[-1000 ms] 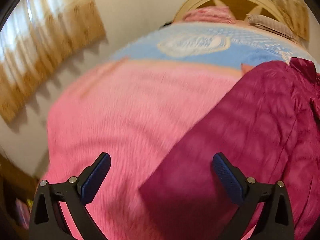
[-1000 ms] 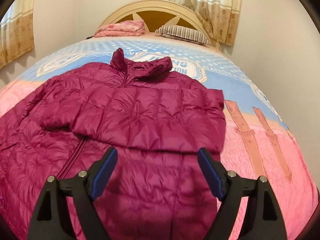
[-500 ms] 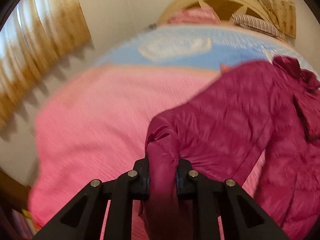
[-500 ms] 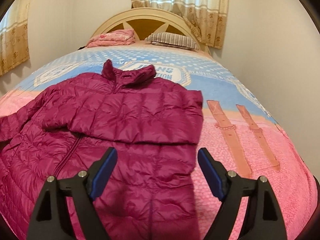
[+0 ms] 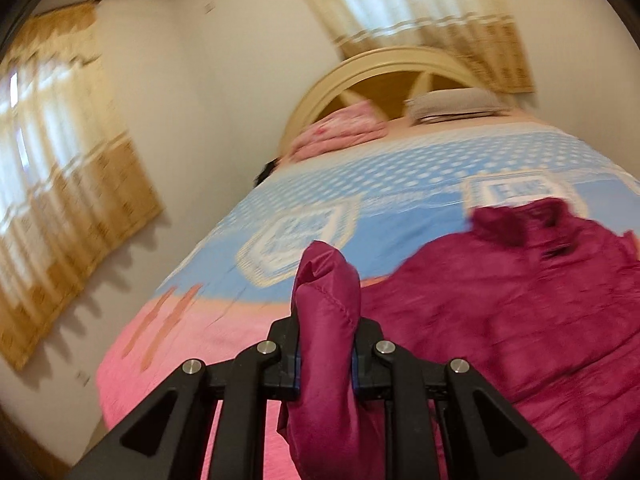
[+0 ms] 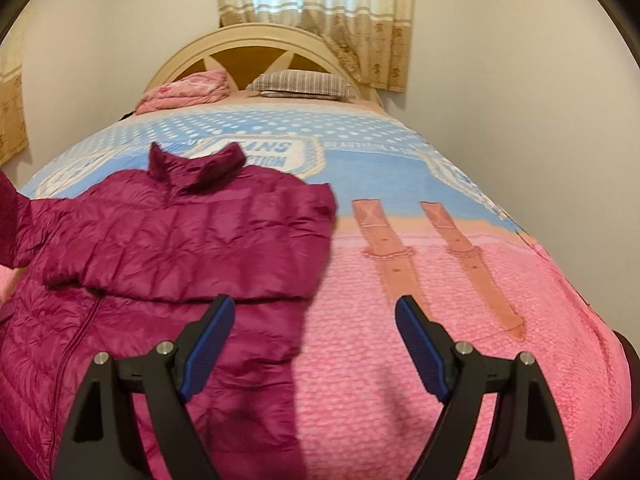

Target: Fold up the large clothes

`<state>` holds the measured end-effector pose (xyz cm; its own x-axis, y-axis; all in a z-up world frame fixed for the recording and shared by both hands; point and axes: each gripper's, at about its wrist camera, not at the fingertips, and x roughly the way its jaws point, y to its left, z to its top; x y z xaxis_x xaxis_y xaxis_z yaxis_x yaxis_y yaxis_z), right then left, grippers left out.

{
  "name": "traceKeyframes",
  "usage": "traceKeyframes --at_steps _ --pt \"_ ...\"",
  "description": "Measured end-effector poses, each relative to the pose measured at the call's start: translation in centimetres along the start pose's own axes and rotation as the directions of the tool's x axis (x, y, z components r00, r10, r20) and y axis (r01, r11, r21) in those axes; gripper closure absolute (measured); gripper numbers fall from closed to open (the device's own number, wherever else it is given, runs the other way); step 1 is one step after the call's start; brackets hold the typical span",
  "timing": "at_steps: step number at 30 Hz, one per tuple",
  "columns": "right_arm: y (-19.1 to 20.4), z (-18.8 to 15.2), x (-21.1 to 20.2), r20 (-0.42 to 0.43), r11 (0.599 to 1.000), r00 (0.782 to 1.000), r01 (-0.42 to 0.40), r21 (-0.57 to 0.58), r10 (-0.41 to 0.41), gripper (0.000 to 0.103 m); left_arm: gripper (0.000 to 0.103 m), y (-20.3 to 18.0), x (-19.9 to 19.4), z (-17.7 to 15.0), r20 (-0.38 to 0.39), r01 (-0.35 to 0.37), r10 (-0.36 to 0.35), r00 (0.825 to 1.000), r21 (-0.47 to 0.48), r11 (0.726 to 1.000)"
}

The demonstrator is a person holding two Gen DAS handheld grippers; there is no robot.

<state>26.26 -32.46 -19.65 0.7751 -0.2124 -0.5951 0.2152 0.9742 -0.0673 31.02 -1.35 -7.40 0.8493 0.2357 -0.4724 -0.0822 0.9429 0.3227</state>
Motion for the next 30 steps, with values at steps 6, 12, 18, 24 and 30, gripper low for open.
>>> traceKeyframes --at_steps 6,12,18,24,30 --pt "-2.2 -0.2 0.0 -0.003 0.999 1.000 0.015 0.030 -0.015 0.018 0.087 -9.8 -1.2 1.8 0.031 0.118 -0.122 0.992 0.105 0.987" --pt "-3.4 -1.0 1.1 -0.037 0.999 0.999 0.021 0.048 -0.019 0.018 0.039 -17.7 -0.9 2.0 0.009 0.197 -0.202 0.979 0.178 0.964" --pt "-2.8 -0.9 1.7 -0.058 0.999 0.998 -0.001 0.040 0.003 0.018 0.010 -17.2 -1.1 1.3 0.061 0.178 -0.188 0.980 0.139 0.974" --pt "1.0 1.1 1.7 -0.042 0.994 0.993 -0.108 0.025 0.109 0.014 0.010 -10.8 1.5 -0.3 0.042 0.107 -0.109 0.993 0.052 0.993" --pt "7.2 3.3 3.8 -0.070 0.966 0.963 -0.260 0.013 0.260 0.014 0.010 -5.3 6.5 -4.1 -0.104 0.008 -0.009 0.994 -0.007 1.000"
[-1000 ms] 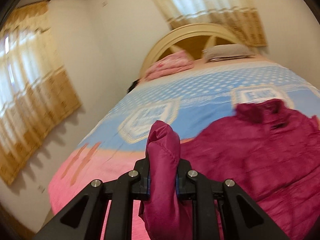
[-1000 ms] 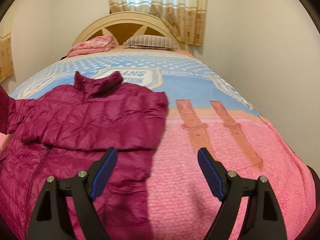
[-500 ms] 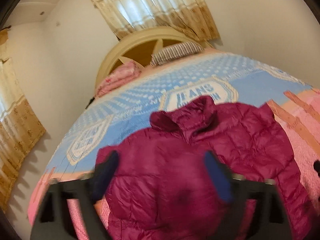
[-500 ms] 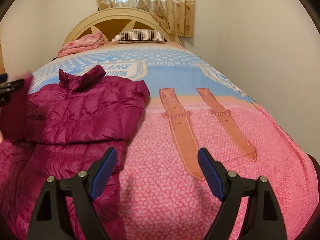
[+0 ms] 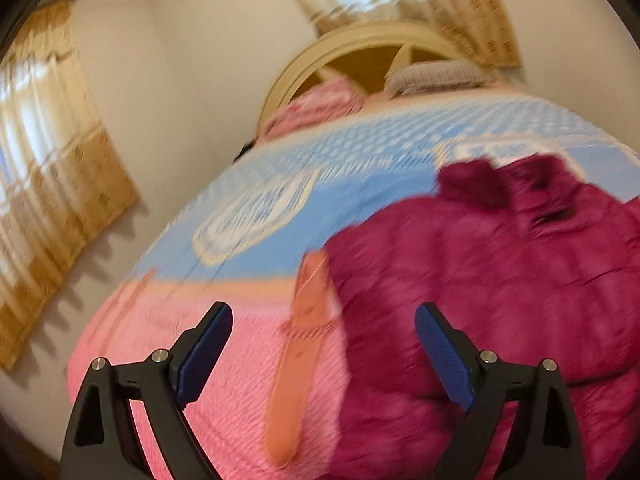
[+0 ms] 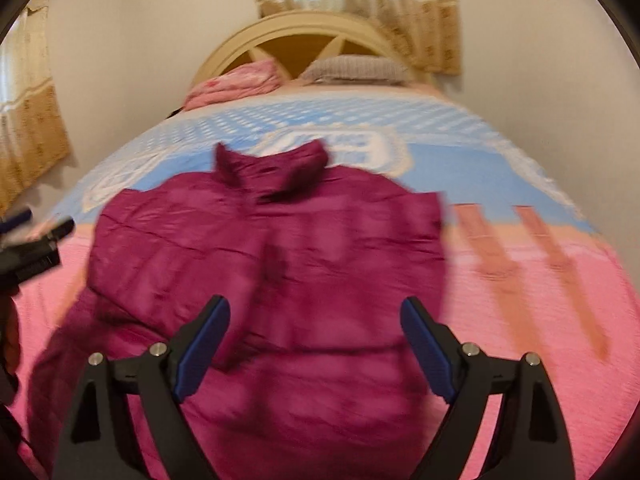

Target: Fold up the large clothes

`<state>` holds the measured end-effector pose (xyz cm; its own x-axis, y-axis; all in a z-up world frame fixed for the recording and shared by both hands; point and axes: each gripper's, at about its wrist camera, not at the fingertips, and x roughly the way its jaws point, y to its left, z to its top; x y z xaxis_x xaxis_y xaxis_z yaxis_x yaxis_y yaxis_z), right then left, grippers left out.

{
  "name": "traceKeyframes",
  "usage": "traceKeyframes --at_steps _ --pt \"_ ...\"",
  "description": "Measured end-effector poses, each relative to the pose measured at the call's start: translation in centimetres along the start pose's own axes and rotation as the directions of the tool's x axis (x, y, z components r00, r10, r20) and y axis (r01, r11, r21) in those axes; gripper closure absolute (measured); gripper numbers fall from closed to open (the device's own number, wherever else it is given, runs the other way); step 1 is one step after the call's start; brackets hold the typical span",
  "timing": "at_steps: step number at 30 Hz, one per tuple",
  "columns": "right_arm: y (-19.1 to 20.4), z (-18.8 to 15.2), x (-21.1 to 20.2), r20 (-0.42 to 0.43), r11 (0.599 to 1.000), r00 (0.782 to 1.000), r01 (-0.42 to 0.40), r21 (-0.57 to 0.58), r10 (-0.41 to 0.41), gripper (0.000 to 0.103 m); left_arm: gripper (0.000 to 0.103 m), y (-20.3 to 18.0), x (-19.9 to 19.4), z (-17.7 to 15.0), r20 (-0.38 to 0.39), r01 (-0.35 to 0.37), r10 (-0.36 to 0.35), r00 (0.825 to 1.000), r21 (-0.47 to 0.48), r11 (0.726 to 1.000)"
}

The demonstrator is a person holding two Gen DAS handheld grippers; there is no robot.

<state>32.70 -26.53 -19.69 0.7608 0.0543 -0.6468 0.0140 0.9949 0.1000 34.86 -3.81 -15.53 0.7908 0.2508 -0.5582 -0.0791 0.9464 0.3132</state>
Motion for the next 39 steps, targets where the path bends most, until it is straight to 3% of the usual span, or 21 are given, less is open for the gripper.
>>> traceKeyframes --at_steps 2,3,4,6,10,15,18,19,20,23,26,29,30,32,34,39 --pt "1.6 0.5 1.8 -0.036 0.999 0.998 -0.049 0.002 0.049 0.015 0.010 1.0 1.0 -1.1 -0.030 -0.002 0.002 1.000 -0.017 1.000" --pt "2.1 0.6 2.7 -0.057 0.998 0.997 -0.057 0.004 0.057 0.025 0.010 1.2 1.3 -1.5 -0.040 -0.007 0.006 0.999 -0.019 1.000" --pt "2.6 0.5 3.8 -0.095 0.997 0.993 -0.071 0.007 0.071 0.052 0.010 1.3 1.7 -1.8 -0.053 -0.010 0.009 0.999 -0.018 1.000" --pt "3.0 0.3 4.9 -0.144 0.994 0.983 -0.112 0.013 0.112 0.083 0.010 1.7 2.4 -2.5 -0.076 -0.011 0.009 0.997 -0.021 1.000" --pt "2.7 -0.4 3.1 -0.112 0.995 0.989 -0.098 0.009 0.099 0.092 0.010 2.4 3.4 -3.1 -0.100 -0.011 0.007 0.995 -0.033 0.999" --pt "1.4 -1.0 2.3 -0.120 0.999 0.992 -0.037 -0.009 0.036 0.092 0.010 2.8 4.2 -3.5 -0.136 -0.018 0.013 0.991 -0.035 0.999" --pt "1.3 -1.1 2.7 -0.131 0.999 0.991 -0.007 -0.031 0.002 0.078 0.010 2.9 3.8 -3.0 -0.141 -0.001 -0.006 0.990 -0.051 0.999" --pt "1.4 -1.1 2.4 -0.117 0.999 0.993 0.020 -0.047 -0.025 0.061 0.010 3.0 3.5 -2.5 -0.134 0.002 -0.010 0.991 -0.058 0.998" --pt "1.1 -1.0 2.0 -0.106 0.998 0.993 0.046 -0.044 -0.051 0.055 0.010 3.1 3.1 -2.0 -0.119 0.003 -0.011 0.993 -0.065 0.998" --pt "-0.2 -0.3 0.4 -0.070 0.995 0.993 0.096 0.013 -0.095 0.053 0.010 3.1 2.0 0.0 -0.077 0.031 -0.038 0.996 -0.090 0.996" --pt "-0.2 0.9 -2.0 0.024 0.987 0.987 0.160 0.030 -0.161 0.047 0.010 2.0 1.4 2.4 -0.052 0.090 -0.097 0.994 -0.117 0.989" --pt "0.9 2.6 -2.8 0.074 0.995 0.994 0.082 0.057 -0.086 0.047 0.010 -0.1 1.7 4.3 -0.038 0.178 -0.185 0.982 -0.138 0.974" --pt "1.5 3.2 -2.3 0.075 0.998 0.997 0.016 0.068 -0.021 0.047 0.010 -0.9 2.1 4.6 -0.038 0.204 -0.211 0.977 -0.140 0.969" --pt "2.7 3.9 -0.2 0.043 0.995 0.997 -0.061 0.073 0.058 0.047 0.010 -2.9 3.6 4.8 -0.046 0.202 -0.208 0.977 -0.116 0.972" --pt "3.5 4.0 2.2 0.020 0.995 0.997 -0.074 0.060 0.073 0.047 0.010 -4.3 5.5 4.2 -0.088 0.156 -0.164 0.983 -0.090 0.984" --pt "4.2 2.1 7.3 -0.075 0.999 0.997 -0.028 0.034 0.031 0.048 0.010 -5.5 9.8 1.5 -0.197 0.137 -0.151 0.969 -0.079 0.987"
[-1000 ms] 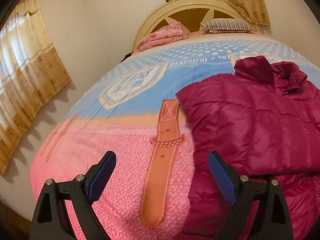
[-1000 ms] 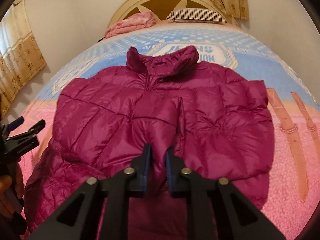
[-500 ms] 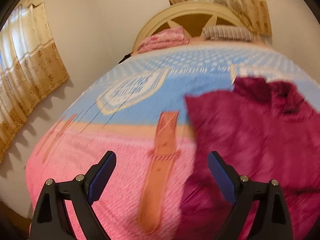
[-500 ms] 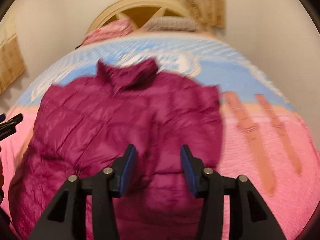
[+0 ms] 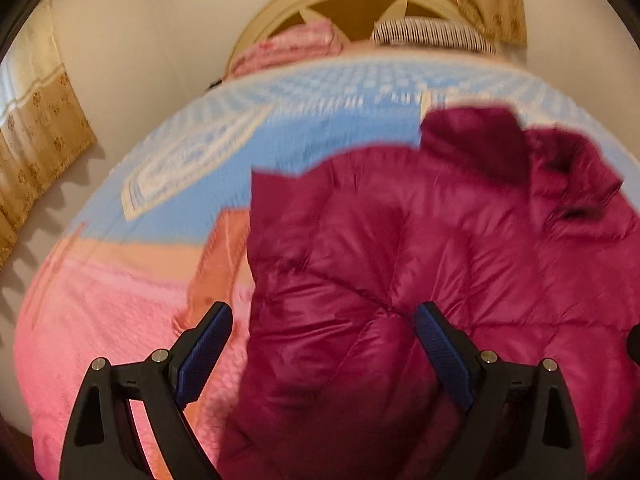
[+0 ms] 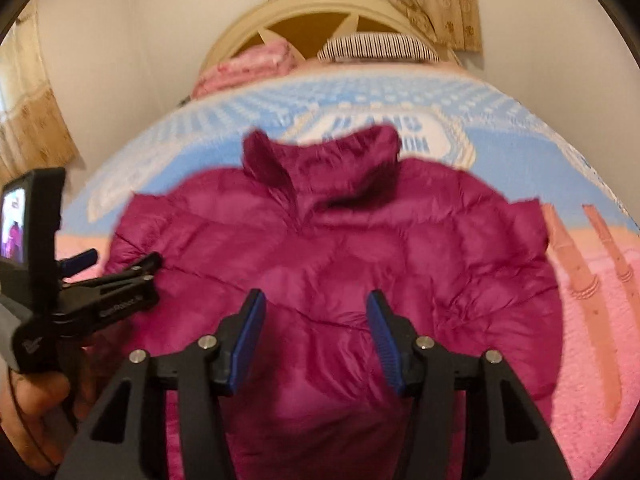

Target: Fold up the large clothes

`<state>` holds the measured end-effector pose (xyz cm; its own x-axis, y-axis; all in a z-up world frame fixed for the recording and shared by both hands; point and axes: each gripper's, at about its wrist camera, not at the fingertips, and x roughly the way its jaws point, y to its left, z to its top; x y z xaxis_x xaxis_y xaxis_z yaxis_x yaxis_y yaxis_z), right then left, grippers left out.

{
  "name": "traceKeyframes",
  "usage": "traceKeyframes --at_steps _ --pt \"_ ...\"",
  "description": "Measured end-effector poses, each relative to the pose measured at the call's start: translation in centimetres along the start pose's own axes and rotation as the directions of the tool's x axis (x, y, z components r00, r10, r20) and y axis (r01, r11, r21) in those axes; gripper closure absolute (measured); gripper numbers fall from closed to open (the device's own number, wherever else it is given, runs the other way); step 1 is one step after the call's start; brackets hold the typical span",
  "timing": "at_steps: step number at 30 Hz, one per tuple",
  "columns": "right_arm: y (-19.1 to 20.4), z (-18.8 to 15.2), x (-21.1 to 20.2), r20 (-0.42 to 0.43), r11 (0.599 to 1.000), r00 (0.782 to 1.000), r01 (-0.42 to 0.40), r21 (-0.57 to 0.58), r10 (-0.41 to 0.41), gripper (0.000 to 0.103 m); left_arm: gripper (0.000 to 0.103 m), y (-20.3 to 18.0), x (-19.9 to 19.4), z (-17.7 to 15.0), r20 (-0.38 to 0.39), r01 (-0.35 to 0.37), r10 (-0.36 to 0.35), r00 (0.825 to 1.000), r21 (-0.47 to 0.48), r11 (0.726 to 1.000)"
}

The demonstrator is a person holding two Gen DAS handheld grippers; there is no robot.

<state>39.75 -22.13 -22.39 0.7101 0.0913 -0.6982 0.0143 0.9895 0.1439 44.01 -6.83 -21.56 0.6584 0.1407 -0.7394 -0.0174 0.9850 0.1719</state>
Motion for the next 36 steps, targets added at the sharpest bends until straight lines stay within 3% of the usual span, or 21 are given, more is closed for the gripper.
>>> traceKeyframes --at_steps 4,20,36 --pt "0.0 -1.5 1.2 -0.008 0.999 0.999 0.035 -0.037 -0.035 0.050 0.007 -0.1 0.9 -0.7 -0.012 0.026 -0.026 1.000 -0.015 1.000" --pt "1.0 -2.4 2.6 -0.025 0.990 0.993 0.110 -0.090 -0.112 0.050 0.003 -1.2 1.6 -1.3 -0.009 -0.041 0.041 0.999 0.026 0.999" --pt "1.2 -2.5 2.6 -0.021 0.985 0.991 0.132 -0.110 -0.135 0.050 0.003 -0.7 1.7 -1.4 -0.022 -0.009 0.009 1.000 -0.001 1.000"
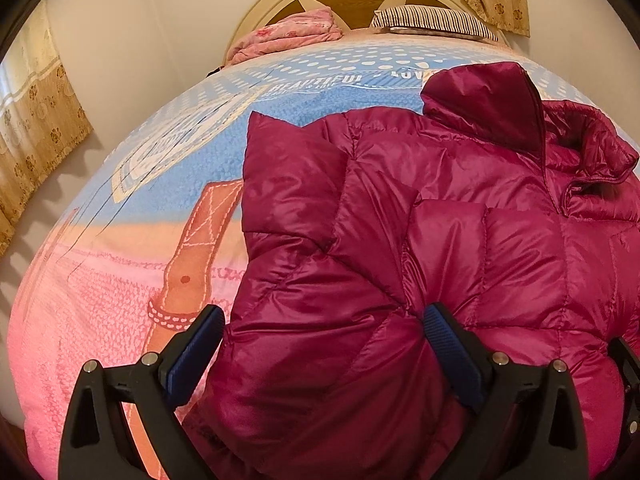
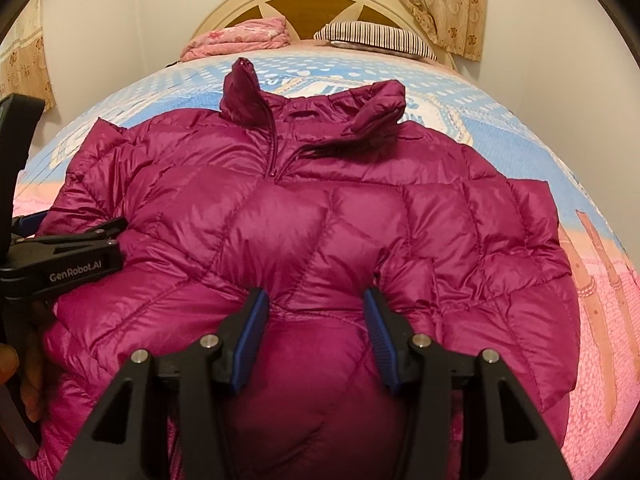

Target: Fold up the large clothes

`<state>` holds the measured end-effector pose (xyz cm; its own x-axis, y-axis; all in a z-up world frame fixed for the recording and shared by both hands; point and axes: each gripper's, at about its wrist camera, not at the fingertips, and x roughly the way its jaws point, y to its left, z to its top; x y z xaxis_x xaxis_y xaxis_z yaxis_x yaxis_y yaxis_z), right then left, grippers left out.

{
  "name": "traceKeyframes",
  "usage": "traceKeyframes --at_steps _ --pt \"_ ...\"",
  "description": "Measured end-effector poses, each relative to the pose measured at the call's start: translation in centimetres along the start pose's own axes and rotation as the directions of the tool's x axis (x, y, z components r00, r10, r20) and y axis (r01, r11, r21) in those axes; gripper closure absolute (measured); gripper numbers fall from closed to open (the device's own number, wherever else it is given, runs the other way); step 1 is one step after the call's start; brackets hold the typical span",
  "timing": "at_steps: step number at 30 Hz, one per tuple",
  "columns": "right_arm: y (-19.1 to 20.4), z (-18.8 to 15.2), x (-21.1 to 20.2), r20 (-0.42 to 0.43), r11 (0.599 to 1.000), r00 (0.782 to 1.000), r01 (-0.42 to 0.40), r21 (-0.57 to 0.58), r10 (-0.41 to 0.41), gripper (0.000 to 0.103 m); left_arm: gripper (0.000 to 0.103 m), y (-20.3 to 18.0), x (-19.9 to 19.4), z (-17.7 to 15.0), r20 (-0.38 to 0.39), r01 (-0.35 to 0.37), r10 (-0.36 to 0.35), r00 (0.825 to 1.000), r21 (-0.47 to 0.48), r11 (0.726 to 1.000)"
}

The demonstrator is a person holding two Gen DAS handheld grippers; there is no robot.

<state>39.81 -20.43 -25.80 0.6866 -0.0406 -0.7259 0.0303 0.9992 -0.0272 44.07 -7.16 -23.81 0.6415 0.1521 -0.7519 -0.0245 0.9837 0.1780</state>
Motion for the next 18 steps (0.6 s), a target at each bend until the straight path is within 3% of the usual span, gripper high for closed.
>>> traceKeyframes --at_steps 3,5,8,9,11,12,13,16,18 --pt "-0.2 0.3 -0.4 -0.007 1.000 1.000 -0.013 -0.008 0.013 0.049 0.003 0.6 -0.9 0.3 -0.012 -0.001 0.001 1.000 -0.006 1.000" --pt "-1.3 0.9 -1.9 0.020 0.997 0.998 -0.067 0.035 0.066 0.047 0.003 0.8 -2.9 1.0 0.026 0.015 -0.016 1.000 0.008 1.000" --pt "-2.6 2.2 -4.3 0.104 0.996 0.994 -0.046 0.070 0.039 0.046 0.003 0.7 -6.5 2.8 0.127 0.104 -0.104 0.986 0.007 0.995" --pt "-3.0 2.8 -4.7 0.121 0.996 0.992 -0.037 0.083 0.027 0.046 0.003 0.4 -6.9 3.4 0.133 0.136 -0.136 0.982 0.006 0.991" --pt "-3.6 4.1 -4.2 0.100 0.995 0.995 -0.016 0.101 0.005 0.055 0.003 -0.6 -6.4 4.7 0.117 0.184 -0.185 0.976 0.019 0.983" --pt "-3.6 4.4 -3.7 0.084 0.995 0.996 -0.020 0.099 0.012 0.065 0.003 -1.1 -5.7 5.1 0.102 0.165 -0.167 0.981 0.025 0.986" --pt "-3.6 4.6 -2.6 0.058 0.995 0.998 -0.022 0.096 0.016 0.069 0.003 -1.6 -4.5 5.5 0.086 0.119 -0.121 0.989 0.027 0.993" --pt "-3.9 4.5 -0.2 0.000 0.993 1.000 -0.025 0.116 0.025 0.069 0.003 -1.4 -0.4 5.6 0.009 0.016 -0.016 1.000 0.001 1.000" --pt "-4.0 3.9 1.3 -0.040 0.994 0.998 -0.039 0.106 0.044 0.068 0.003 -0.4 1.7 5.1 -0.038 0.006 -0.007 0.999 -0.028 1.000"
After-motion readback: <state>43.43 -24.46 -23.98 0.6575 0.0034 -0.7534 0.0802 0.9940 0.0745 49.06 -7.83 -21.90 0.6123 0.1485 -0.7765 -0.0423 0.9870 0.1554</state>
